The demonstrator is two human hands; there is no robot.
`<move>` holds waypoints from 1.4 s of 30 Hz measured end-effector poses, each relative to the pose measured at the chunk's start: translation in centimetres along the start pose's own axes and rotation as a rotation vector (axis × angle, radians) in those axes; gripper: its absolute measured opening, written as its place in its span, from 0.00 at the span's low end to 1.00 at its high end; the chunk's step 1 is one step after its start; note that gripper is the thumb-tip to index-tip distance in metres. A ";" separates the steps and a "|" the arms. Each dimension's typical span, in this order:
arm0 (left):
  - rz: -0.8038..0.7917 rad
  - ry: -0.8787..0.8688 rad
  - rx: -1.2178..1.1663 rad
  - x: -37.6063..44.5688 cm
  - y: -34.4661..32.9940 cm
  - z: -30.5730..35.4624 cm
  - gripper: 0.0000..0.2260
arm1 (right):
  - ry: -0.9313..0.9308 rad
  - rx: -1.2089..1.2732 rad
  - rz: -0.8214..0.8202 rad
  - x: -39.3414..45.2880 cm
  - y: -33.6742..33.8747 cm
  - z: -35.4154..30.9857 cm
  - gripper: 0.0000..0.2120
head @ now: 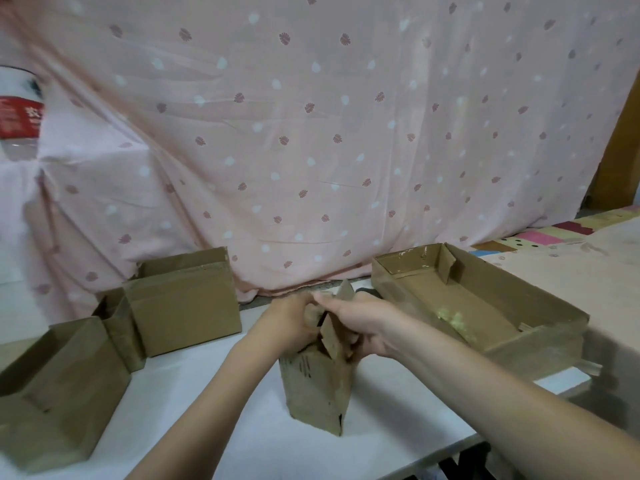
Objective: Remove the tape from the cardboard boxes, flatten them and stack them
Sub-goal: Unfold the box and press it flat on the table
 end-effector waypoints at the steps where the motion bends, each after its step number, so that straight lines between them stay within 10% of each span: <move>1: -0.025 0.010 0.021 -0.1 -0.2 -0.1 0.13 | 0.015 -0.039 0.018 0.0 -0.4 -0.3 0.24; 5: 0.068 0.096 -0.155 -1.0 1.4 -1.5 0.17 | 0.087 -0.009 0.056 -0.3 -1.3 -1.4 0.05; 9: 0.181 0.188 -0.480 -2.4 3.3 -5.1 0.19 | 0.078 0.149 0.123 0.8 -0.4 -1.5 0.21; 15: 0.230 0.220 -0.817 -3.4 3.3 -10.5 0.27 | 0.273 0.055 0.088 1.0 0.3 -3.2 0.12; 21: 0.438 0.186 -0.156 -4.8 5.3 -9.2 0.51 | 0.529 -0.505 0.079 -1.1 -3.0 -5.9 0.11; 27: 0.183 0.426 -0.168 -5.5 -0.2 -10.1 0.19 | 0.572 -0.691 0.161 -1.1 -5.1 -5.0 0.15; 30: 0.221 0.421 -0.282 -5.7 -1.2 -10.8 0.06 | 0.497 -0.574 0.293 -1.8 -4.3 -3.5 0.38; 32: 0.230 0.415 -0.345 -5.9 -1.6 -11.0 0.06 | 0.305 -0.428 0.244 -1.2 -4.2 -1.1 0.48; 39: 0.263 0.429 -0.607 -7.4 -2.9 -12.7 0.12 | 0.152 -0.209 0.149 0.4 -3.4 1.0 0.17; 42: 0.248 0.431 -0.838 -7.7 -3.3 -13.9 0.17 | 0.040 0.160 0.114 1.8 -2.6 3.1 0.26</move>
Point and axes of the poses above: each hand's wrist, its own x-axis towards the middle knuckle, its own y-axis out of the back of the hand, z = x × y, the point moved 9 cm from there along x, towards the middle knuckle
